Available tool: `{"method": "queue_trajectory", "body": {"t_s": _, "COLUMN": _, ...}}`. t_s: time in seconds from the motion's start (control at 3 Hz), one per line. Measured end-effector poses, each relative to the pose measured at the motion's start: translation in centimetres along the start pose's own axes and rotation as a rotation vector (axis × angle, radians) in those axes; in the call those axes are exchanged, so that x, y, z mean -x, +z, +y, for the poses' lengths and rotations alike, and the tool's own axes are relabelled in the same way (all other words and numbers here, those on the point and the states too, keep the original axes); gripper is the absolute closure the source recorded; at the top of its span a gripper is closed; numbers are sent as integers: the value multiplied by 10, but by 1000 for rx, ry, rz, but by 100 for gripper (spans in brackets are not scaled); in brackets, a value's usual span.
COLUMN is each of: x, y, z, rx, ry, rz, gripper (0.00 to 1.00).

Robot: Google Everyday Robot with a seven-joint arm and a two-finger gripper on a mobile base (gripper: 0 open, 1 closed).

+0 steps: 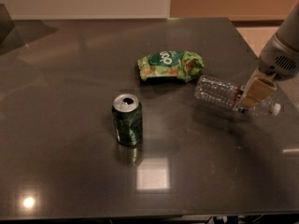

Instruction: Pick water bottle

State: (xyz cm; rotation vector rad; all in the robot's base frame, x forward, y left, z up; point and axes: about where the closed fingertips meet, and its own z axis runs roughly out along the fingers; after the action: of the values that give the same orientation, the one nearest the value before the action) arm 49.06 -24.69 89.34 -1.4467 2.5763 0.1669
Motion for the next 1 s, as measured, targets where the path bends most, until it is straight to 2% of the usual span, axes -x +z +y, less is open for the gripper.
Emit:
{"method": "queue_trajectory", "body": {"t_s": 0.67, "x": 45, "y": -50, "z": 18, "rx": -19, "ry": -111, "rz": -23, "gripper": 100}}
{"method": "queue_trajectory", "body": {"t_s": 1.0, "x": 62, "y": -67, "z": 23, "rx": -49, "ry": -160, "rz": -41, "gripper": 100}}
